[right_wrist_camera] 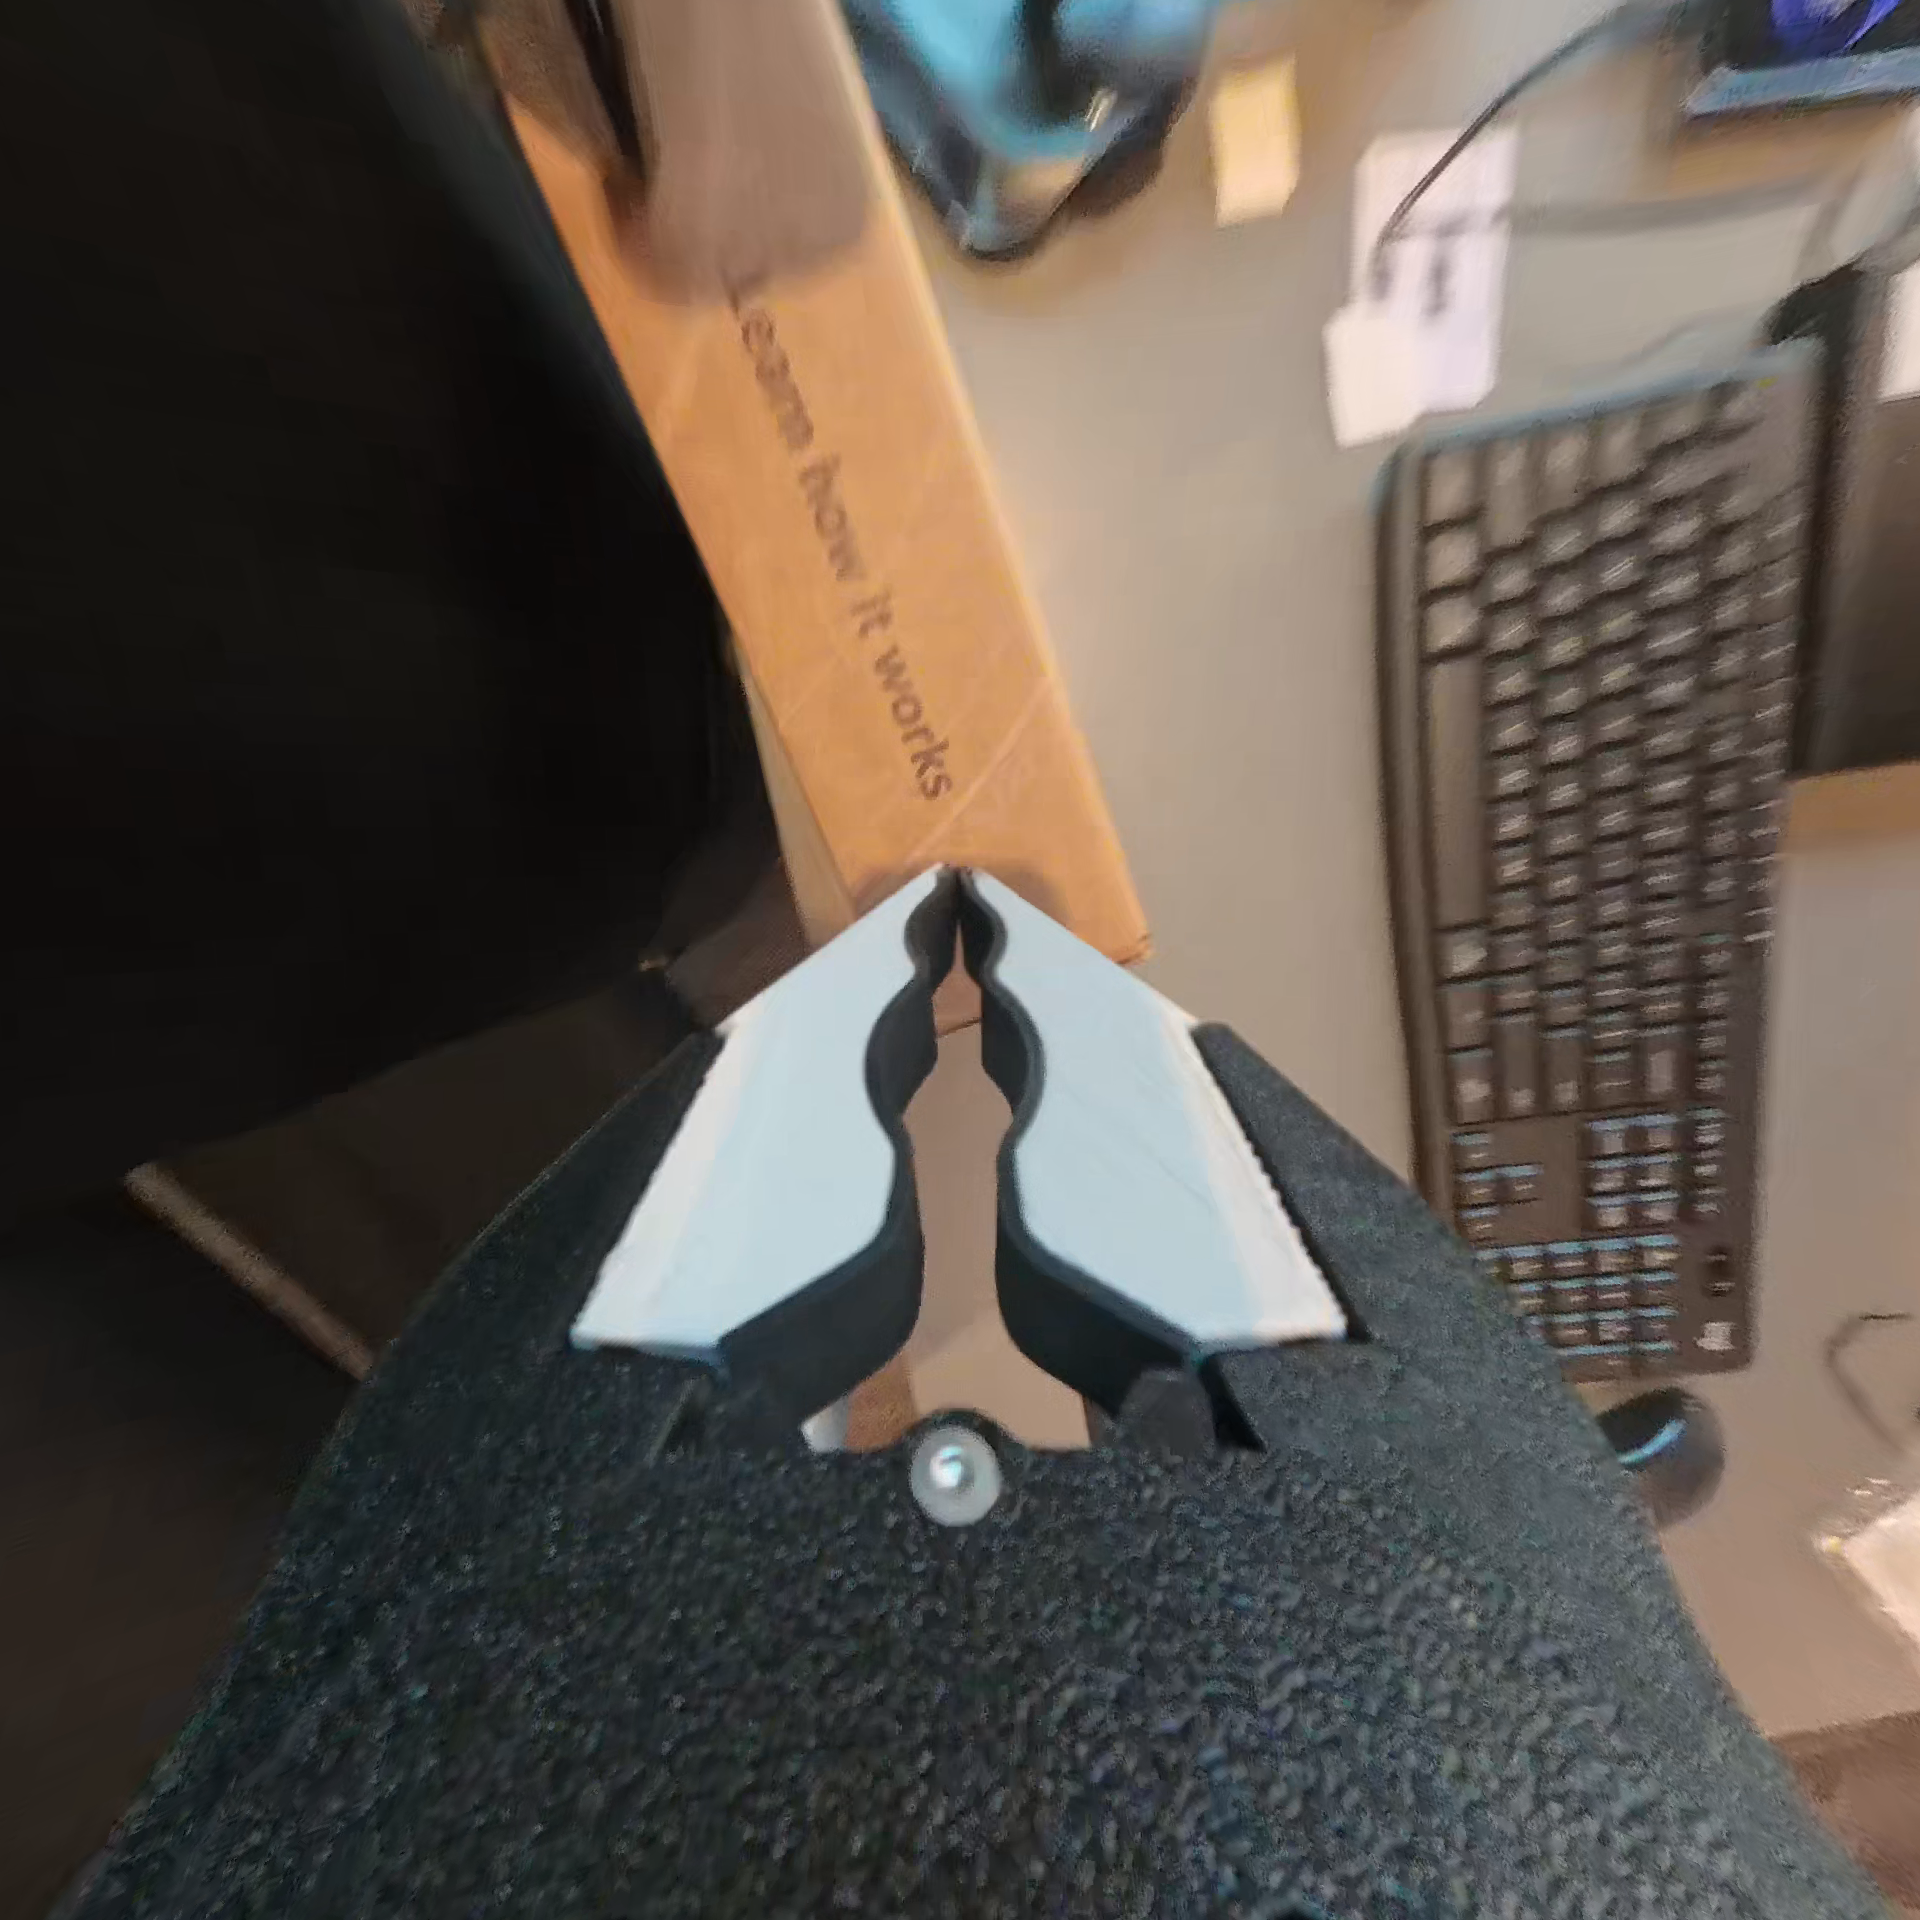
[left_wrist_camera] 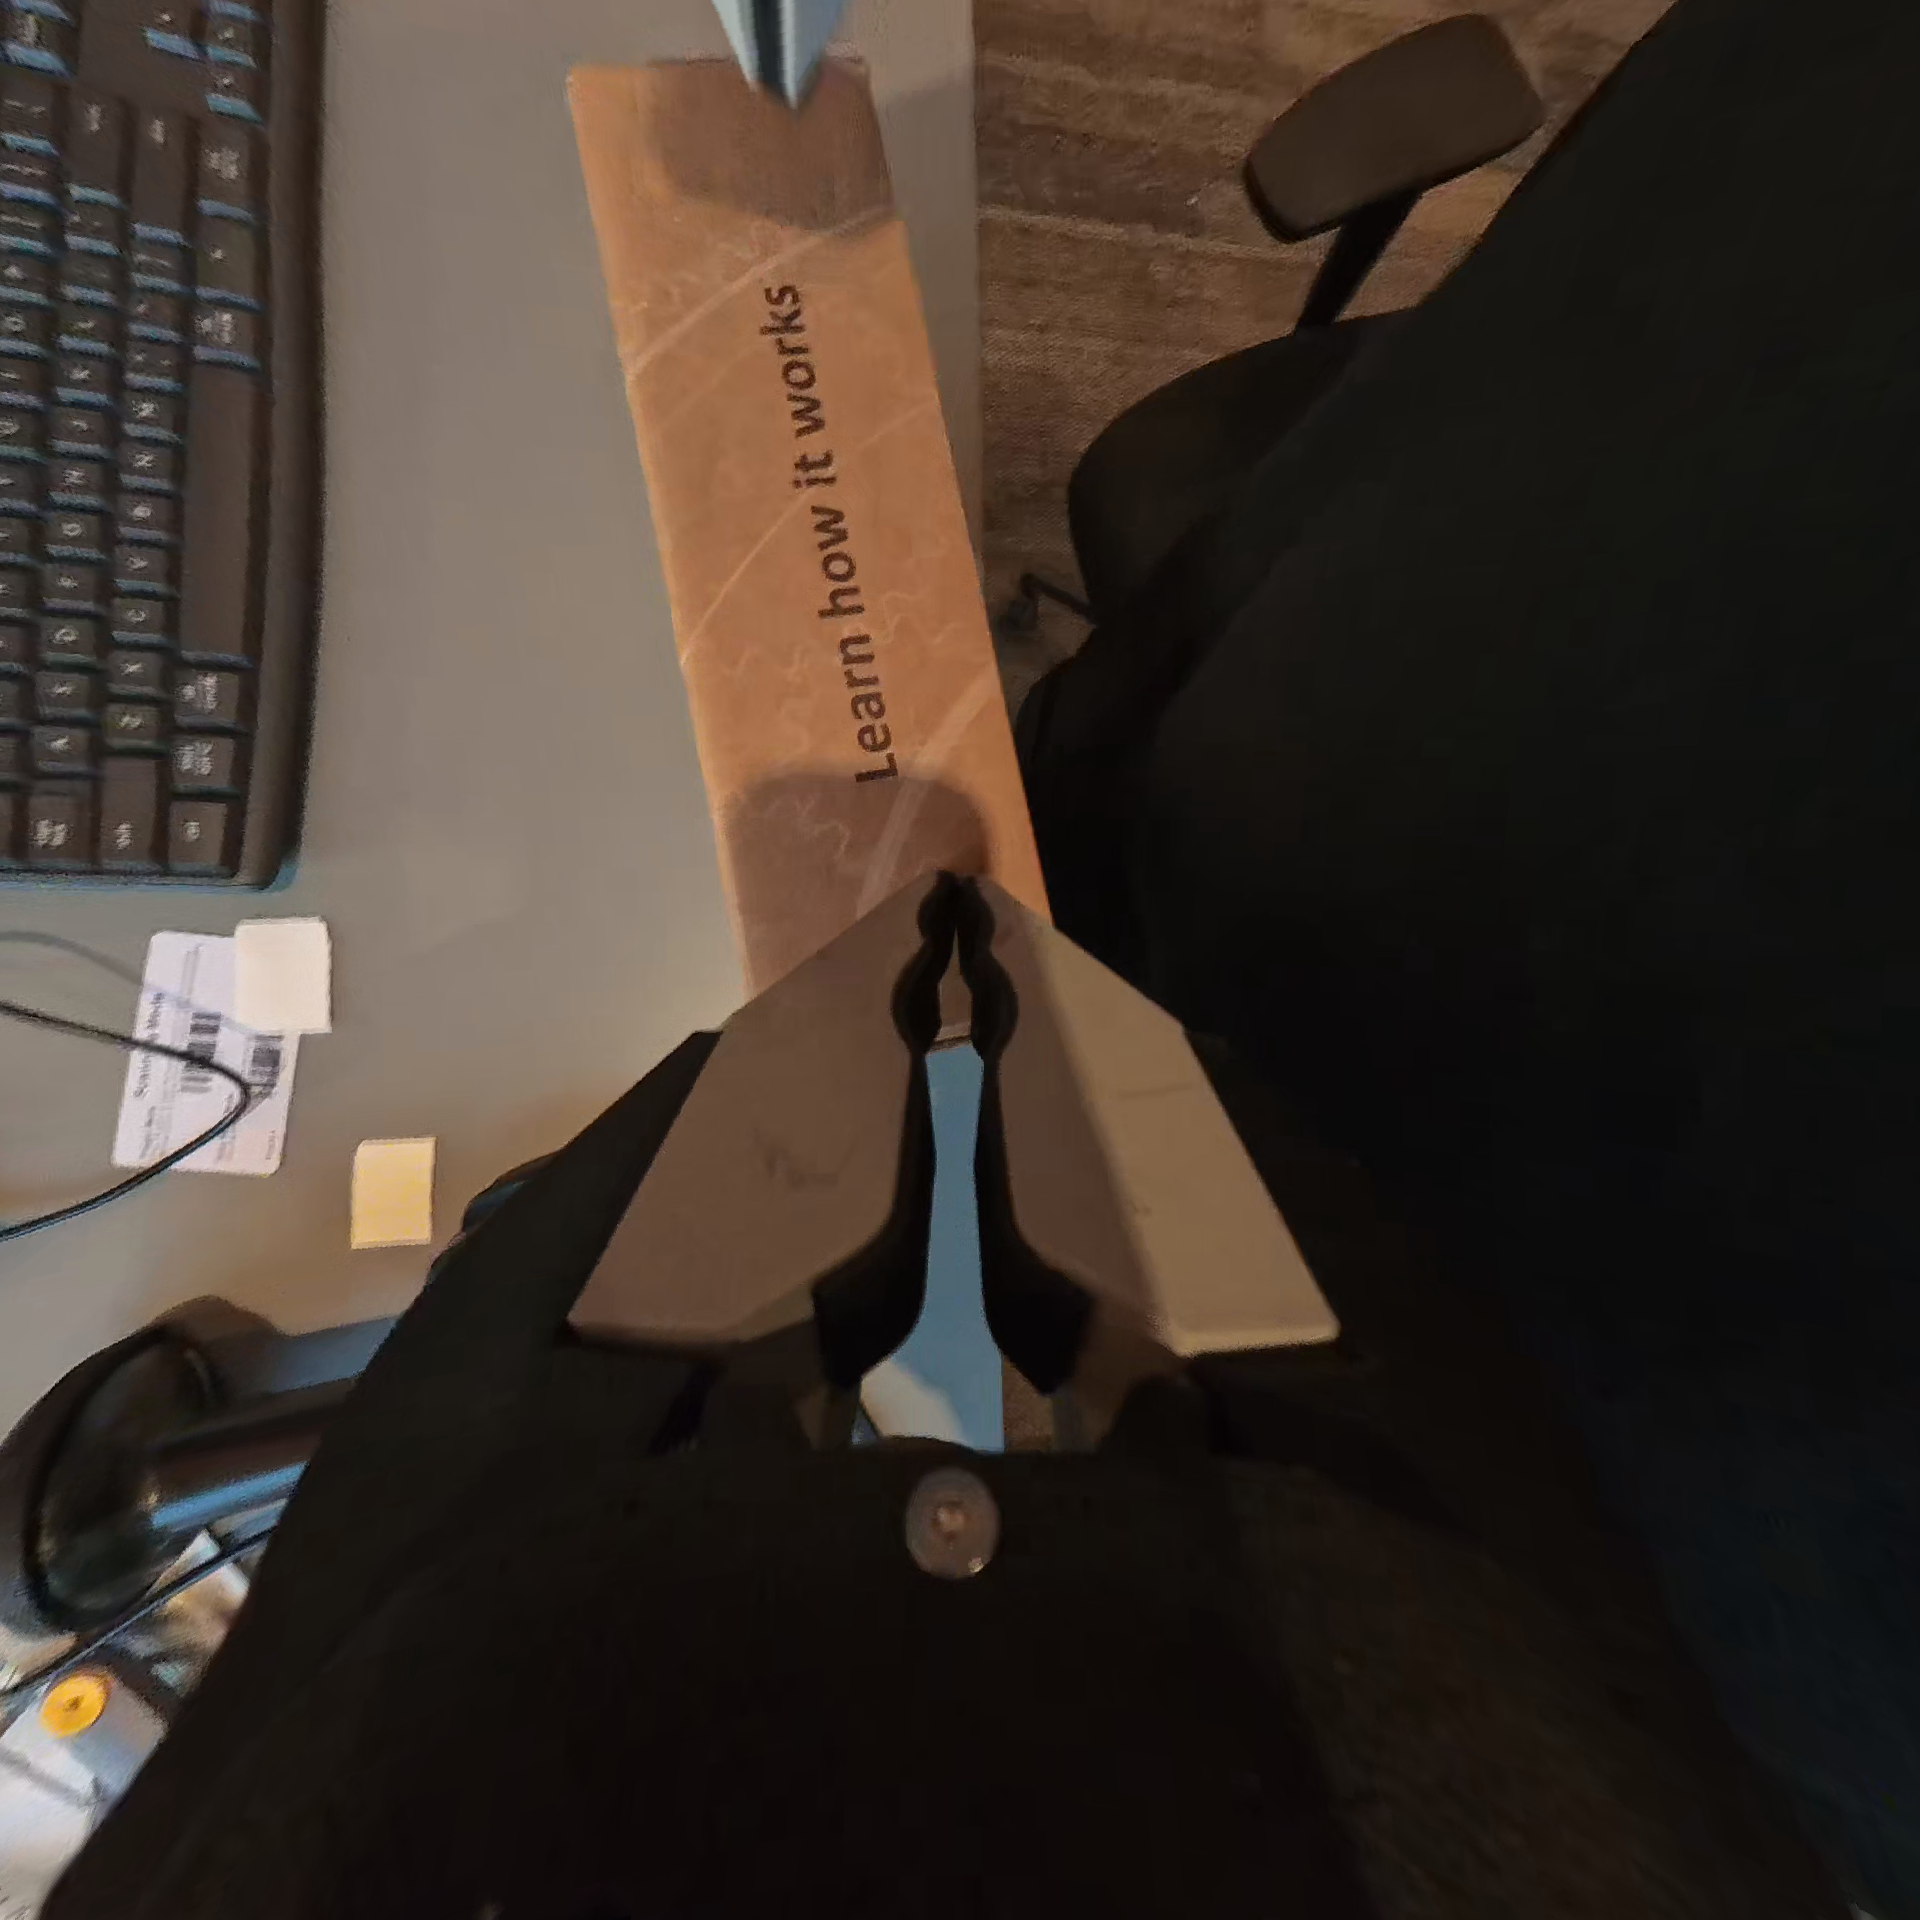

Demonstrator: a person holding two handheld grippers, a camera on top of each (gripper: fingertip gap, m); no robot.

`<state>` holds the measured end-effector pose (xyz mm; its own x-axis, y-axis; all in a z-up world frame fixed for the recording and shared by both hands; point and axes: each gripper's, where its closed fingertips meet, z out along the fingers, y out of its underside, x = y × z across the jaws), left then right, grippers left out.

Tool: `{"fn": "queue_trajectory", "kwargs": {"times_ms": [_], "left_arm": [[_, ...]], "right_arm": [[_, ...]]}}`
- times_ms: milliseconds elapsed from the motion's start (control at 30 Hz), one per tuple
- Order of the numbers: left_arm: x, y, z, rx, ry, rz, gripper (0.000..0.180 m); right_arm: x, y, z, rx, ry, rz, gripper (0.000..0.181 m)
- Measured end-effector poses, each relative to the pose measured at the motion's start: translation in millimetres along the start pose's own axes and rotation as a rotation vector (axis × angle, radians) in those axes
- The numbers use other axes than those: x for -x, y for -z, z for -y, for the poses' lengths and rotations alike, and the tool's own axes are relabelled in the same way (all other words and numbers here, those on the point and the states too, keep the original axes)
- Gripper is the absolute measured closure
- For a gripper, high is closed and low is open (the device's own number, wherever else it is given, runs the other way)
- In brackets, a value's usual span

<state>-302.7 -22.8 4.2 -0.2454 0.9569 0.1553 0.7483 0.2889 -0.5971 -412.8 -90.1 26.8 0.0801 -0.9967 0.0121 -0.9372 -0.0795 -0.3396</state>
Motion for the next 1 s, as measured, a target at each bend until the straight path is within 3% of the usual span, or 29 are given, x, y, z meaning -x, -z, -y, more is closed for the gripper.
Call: {"fn": "queue_trajectory", "kwargs": {"times_ms": [67,100,233,300,333,400,433,467,600,633,667,700,800,833,900,1000], "left_arm": [[3,2,-1,0.004,0.001,0.018,0.18],[3,2,-1,0.001,0.007,0.015,0.18],[5,3,-1,0.004,0.006,0.025,0.18],[3,1,0,-0.008,0.025,0.005,0.18],[5,0,0,-0.018,0.026,0.005,0.18],[3,0,0,-0.013,0.015,0.009,0.18],[0,-1,1,-0.015,0.013,0.001,0.18],[-2,-3,3,-0.018,0.009,-0.006,0.18],[-1,-3,3,-0.021,-0.007,0.019,0.18],[-1,-2,2,-0.023,-0.013,0.025,0.18],[-1,-2,2,-0.034,-0.019,0.017,0.18],[0,-3,0,-0.023,-0.013,0.026,0.18],[3,-1,0,-0.033,-0.015,0.055,0.18],[4,-1,0,-0.038,-0.012,0.058,0.18],[3,-1,1,-0.048,0.004,0.057,0.18],[4,1,10,-0.074,0.046,0.083,0.18]], "right_arm": [[-3,-6,4,-0.008,-0.001,0.014,0.181],[0,-23,-28,0.16,0.007,0.022,0.178],[-5,6,25,-0.109,-0.03,-0.005,0.181],[1,-30,-4,0.086,-0.052,0.037,0.179],[0,-29,25,-0.053,-0.008,0.0,0.181],[10,-16,67,-0.161,-0.004,-0.004,0.181],[19,-29,74,-0.146,0.004,0.03,0.181],[22,-51,62,-0.025,0.027,0.027,0.181],[26,-39,97,-0.174,0.036,0.003,0.181],[25,-55,70,-0.058,0.011,0.021,0.181],[21,-72,68,-0.142,-0.019,0.038,0.181],[10,-56,57,-0.061,-0.025,-0.019,0.181],[8,-5,68,-0.291,-0.061,-0.023,0.181],[4,4,64,-0.314,-0.084,-0.019,0.178],[-7,1,41,-0.214,-0.089,-0.034,0.135],[-17,-18,16,-0.13,-0.122,-0.043,0.119]]}}
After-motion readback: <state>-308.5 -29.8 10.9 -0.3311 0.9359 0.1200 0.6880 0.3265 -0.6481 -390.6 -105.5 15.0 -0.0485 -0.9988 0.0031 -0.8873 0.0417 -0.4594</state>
